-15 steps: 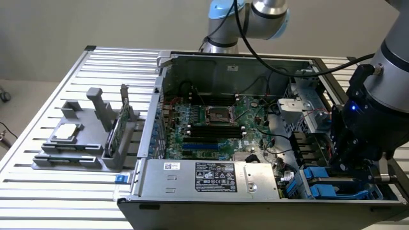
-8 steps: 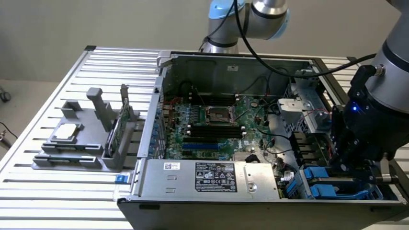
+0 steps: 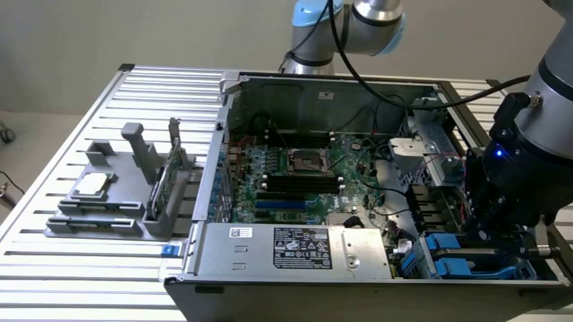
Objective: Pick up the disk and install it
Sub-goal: 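Insert the second disk wire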
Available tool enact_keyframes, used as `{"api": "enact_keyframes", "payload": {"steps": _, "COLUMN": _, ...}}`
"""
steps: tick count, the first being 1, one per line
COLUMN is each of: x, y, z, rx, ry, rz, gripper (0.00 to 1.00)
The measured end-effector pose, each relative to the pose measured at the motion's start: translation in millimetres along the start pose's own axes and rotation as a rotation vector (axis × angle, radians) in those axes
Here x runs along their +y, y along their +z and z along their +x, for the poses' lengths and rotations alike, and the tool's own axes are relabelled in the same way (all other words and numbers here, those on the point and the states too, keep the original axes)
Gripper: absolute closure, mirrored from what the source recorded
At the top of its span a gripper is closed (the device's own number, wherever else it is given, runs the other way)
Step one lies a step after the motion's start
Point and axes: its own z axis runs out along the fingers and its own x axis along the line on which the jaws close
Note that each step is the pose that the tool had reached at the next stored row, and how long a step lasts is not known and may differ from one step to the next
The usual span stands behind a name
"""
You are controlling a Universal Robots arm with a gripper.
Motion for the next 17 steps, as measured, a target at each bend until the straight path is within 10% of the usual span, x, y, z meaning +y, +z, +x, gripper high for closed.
{"api": "enact_keyframes", "payload": {"steps": 17, "x": -2.8, "y": 3.1, "z": -4.2, "rx": 0.0152, "ry": -0.006, "rz": 0.0005, "gripper": 0.69}}
